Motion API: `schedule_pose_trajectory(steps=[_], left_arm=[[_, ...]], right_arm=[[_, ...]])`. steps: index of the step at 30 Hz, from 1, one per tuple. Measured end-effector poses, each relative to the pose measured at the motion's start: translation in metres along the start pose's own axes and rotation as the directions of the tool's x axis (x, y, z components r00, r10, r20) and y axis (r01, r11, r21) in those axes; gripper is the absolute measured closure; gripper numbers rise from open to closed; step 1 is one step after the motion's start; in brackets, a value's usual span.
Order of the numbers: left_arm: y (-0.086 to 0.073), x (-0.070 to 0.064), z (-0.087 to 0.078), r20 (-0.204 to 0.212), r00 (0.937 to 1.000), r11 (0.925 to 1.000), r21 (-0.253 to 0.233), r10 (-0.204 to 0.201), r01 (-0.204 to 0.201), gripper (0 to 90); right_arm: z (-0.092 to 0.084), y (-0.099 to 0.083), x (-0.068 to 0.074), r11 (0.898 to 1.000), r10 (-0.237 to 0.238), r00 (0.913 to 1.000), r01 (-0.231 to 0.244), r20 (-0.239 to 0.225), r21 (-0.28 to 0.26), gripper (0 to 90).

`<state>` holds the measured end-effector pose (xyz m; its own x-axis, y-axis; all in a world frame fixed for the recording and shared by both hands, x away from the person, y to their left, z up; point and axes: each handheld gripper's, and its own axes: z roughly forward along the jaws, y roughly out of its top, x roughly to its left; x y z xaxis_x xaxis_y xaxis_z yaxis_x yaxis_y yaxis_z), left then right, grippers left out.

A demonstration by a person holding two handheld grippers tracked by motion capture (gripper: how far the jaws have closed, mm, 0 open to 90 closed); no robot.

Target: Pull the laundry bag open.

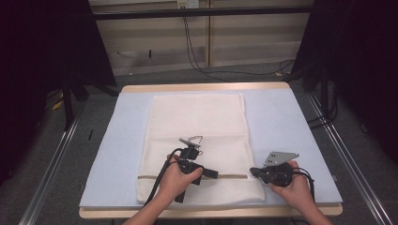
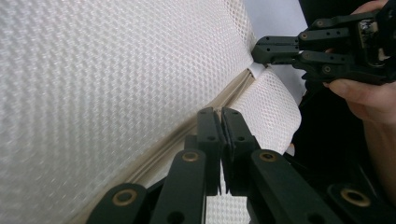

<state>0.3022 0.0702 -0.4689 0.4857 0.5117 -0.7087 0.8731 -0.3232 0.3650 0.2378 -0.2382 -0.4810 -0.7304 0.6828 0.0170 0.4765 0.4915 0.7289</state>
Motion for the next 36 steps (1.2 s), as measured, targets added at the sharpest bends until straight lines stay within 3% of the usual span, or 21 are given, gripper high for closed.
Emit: schedule_pose_trajectory(steps=[2, 11, 22, 25, 35, 36], left_arm=[[-0.001, 0.002, -0.005, 0.005, 0.9998, 0.9998, -0.008, -0.018, 0.018, 87.3], [-0.008, 0.01, -0.02, -0.016, 0.9998, 0.9998, -0.015, -0.01, 0.01, 87.4], [-0.025, 0.028, -0.057, -0.038, 0.9976, 0.9973, -0.049, -0.057, 0.055, 87.3], [-0.03, 0.035, -0.071, -0.031, 0.996, 0.9946, -0.064, -0.084, 0.082, 87.3], [-0.048, 0.055, -0.102, -0.089, 0.99, 0.9907, -0.091, -0.109, 0.101, 87.3], [-0.052, 0.058, -0.108, -0.098, 0.9861, 0.9861, -0.111, -0.135, 0.124, 87.2]], right_arm=[[0.0, 0.0, 0.0, 1.0, 0.002, 1.0, -0.002, -0.004, -0.001, 90.0], [0.0, -0.001, -0.001, 1.0, 0.009, 1.0, -0.009, -0.003, -0.004, 90.0], [0.0, -0.001, 0.0, 1.0, 0.004, 1.0, -0.004, 0.0, -0.007, 90.0], [0.0, -0.002, 0.0, 1.0, 0.009, 1.0, -0.009, -0.002, -0.006, 90.0], [0.0, -0.002, 0.0, 1.0, 0.008, 0.9999, -0.008, 0.007, -0.009, 90.0], [0.0, -0.002, 0.0, 1.0, 0.008, 0.9999, -0.008, 0.008, -0.009, 90.0]])
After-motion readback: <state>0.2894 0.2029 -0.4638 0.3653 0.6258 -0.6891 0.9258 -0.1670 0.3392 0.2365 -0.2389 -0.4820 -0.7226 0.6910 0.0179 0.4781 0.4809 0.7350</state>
